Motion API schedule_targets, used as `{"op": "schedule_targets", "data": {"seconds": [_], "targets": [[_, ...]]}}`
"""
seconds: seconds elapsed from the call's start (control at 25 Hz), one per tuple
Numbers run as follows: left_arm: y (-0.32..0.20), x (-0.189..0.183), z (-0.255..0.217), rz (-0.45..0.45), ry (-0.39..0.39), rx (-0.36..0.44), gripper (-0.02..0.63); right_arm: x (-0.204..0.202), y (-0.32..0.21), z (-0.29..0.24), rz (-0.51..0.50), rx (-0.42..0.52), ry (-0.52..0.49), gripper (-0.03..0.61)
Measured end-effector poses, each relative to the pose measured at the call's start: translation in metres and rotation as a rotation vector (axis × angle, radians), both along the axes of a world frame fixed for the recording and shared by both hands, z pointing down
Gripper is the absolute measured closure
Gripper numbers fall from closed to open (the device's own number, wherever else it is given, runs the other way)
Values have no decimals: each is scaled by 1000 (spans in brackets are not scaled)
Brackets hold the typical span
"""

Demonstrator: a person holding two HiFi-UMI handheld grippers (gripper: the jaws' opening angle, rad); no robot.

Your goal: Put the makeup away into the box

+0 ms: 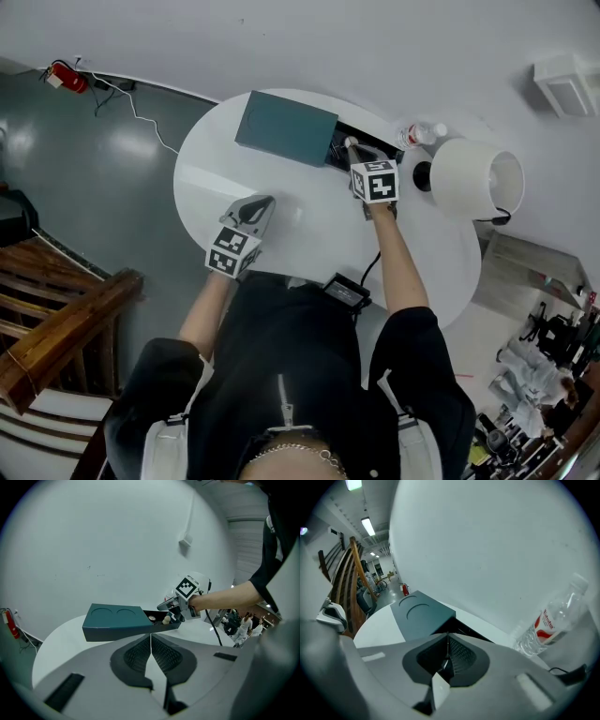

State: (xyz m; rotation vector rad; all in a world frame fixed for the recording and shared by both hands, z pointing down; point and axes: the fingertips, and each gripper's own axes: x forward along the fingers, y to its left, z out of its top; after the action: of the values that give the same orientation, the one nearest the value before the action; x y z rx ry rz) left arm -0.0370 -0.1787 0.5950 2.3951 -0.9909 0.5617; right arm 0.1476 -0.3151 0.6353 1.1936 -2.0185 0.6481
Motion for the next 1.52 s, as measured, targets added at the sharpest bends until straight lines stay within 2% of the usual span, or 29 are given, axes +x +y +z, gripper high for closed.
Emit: {"op": "schedule_targets", "data": {"seconds": [0.44, 0.68, 1.12, 1.52], "targets": [[57, 16, -30, -10, -1, 70, 600, 2, 80, -49, -39, 74, -65, 574], [90, 35, -44, 6, -4, 112, 600, 20, 134, -69, -28, 117, -82, 574], [154, 65, -61, 11, -31, 170, 600, 62, 224, -84, 0, 160, -125, 574], [192, 75, -68, 21, -49, 199, 600, 67, 270, -91, 2, 193, -147, 574]]}}
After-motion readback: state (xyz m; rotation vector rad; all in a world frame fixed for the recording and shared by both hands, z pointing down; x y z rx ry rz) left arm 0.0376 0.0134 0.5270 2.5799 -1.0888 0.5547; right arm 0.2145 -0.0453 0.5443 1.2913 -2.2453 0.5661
